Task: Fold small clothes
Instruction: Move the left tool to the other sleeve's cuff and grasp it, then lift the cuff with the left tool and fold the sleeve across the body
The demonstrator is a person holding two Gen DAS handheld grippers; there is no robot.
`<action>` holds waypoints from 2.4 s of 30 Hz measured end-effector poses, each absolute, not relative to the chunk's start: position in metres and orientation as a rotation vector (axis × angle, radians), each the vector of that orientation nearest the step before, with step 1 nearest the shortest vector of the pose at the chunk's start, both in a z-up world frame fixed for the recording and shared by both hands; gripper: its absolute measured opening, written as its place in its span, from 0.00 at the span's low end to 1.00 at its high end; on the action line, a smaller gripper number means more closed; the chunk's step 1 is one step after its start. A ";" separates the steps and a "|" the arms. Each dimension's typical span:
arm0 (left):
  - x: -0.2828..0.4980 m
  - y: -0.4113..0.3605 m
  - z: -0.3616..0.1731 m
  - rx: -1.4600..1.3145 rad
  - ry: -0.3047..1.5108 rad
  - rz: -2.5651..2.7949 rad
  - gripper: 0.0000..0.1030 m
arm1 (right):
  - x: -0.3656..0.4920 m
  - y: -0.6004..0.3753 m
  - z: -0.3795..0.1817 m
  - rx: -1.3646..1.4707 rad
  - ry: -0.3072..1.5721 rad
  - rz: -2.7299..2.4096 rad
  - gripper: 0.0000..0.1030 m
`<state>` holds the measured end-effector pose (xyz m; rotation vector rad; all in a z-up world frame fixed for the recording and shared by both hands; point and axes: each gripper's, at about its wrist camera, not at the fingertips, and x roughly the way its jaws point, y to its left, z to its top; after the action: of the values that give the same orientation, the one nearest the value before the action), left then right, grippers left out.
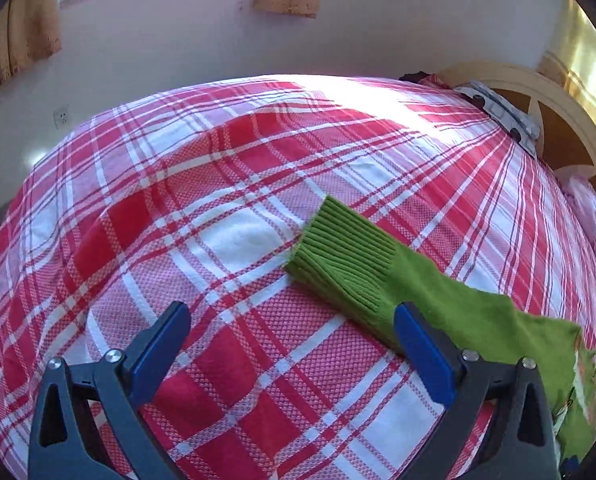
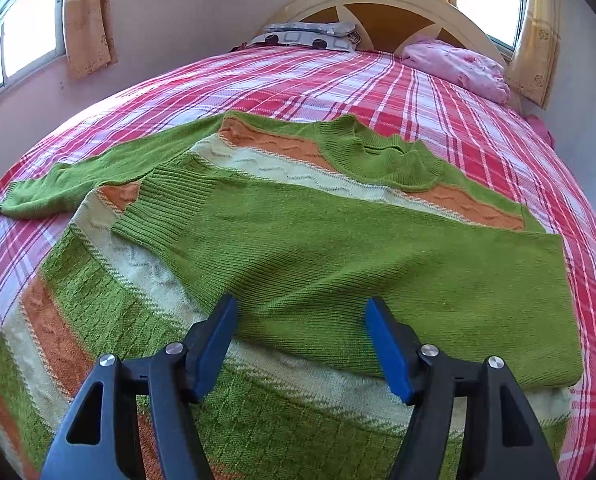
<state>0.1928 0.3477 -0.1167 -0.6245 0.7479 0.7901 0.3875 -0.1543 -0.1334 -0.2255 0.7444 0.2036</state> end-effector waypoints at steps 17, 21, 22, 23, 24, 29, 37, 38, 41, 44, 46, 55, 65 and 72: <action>0.206 0.366 -0.133 -0.909 0.562 0.697 0.85 | 0.384 -0.154 -0.133 -0.239 0.729 0.184 0.69; 0.209 0.364 -0.136 -0.918 0.532 0.655 0.78 | 0.384 -0.154 -0.133 -0.240 0.729 0.184 0.69; 0.211 0.365 -0.137 -0.910 0.530 0.653 0.78 | 0.384 -0.154 -0.133 -0.240 0.729 0.184 0.69; 0.212 0.365 -0.137 -0.894 0.525 0.652 0.76 | 0.384 -0.154 -0.133 -0.239 0.729 0.184 0.69; 0.213 0.366 -0.137 -0.878 0.523 0.656 0.73 | 0.384 -0.154 -0.133 -0.238 0.730 0.185 0.69; 0.216 0.376 -0.139 -0.877 0.535 0.591 0.07 | 0.384 -0.154 -0.133 -0.238 0.730 0.185 0.69; 0.214 0.366 -0.096 -0.779 0.448 0.496 0.06 | 0.386 -0.156 -0.133 -0.219 0.734 0.190 0.70; 0.215 0.362 -0.088 -0.771 0.437 0.478 0.06 | 0.386 -0.157 -0.133 -0.216 0.734 0.191 0.70; 0.218 0.352 -0.071 -0.757 0.405 0.431 0.06 | 0.386 -0.157 -0.133 -0.211 0.735 0.192 0.70; 0.223 0.341 -0.054 -0.748 0.384 0.379 0.06 | 0.386 -0.158 -0.134 -0.208 0.735 0.191 0.70; 0.229 0.330 -0.042 -0.727 0.377 0.344 0.06 | 0.386 -0.157 -0.134 -0.209 0.735 0.188 0.71; 0.262 0.278 0.007 -0.628 0.356 0.200 0.06 | 0.375 -0.168 -0.115 -0.154 0.704 0.200 0.75; 0.289 0.221 0.055 -0.550 0.301 0.038 0.06 | 0.343 -0.202 -0.090 -0.155 0.650 0.182 0.75; 0.309 0.175 0.086 -0.499 0.282 -0.073 0.06 | 0.316 -0.237 -0.076 -0.112 0.614 0.170 0.75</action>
<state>0.3090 0.1750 0.0857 -0.4989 0.2822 -0.0725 0.3160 -0.2366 -0.0759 -0.1118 0.6145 0.1704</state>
